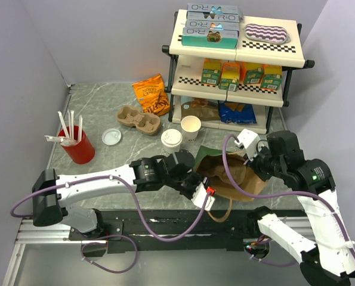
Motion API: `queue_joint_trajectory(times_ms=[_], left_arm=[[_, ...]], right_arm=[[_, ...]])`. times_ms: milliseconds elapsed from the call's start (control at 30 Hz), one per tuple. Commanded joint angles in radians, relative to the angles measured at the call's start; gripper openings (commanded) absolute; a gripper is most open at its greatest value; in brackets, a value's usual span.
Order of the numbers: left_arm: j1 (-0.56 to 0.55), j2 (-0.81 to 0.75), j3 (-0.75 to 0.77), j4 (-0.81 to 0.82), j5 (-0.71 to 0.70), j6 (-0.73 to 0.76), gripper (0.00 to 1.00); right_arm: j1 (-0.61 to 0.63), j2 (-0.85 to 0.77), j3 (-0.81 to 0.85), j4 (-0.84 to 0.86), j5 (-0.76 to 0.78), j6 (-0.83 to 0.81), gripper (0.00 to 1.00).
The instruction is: Pack the takeout coffee
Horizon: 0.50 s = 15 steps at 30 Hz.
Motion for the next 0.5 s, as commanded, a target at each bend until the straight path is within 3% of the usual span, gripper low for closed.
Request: queue_joint_trajectory(times_ms=[0, 133, 467], left_arm=[[-0.019, -0.006, -0.013, -0.007, 0.020, 0.014, 0.29], [-0.028, -0.020, -0.045, -0.044, 0.120, -0.064, 0.29], [-0.031, -0.078, -0.176, 0.002, 0.158, -0.135, 0.29]], right_arm=[[0.005, -0.018, 0.000, -0.059, -0.071, 0.028, 0.00], [-0.001, -0.040, 0.008, -0.055, -0.120, 0.040, 0.00], [-0.019, -0.037, 0.082, -0.067, -0.223, 0.051, 0.00]])
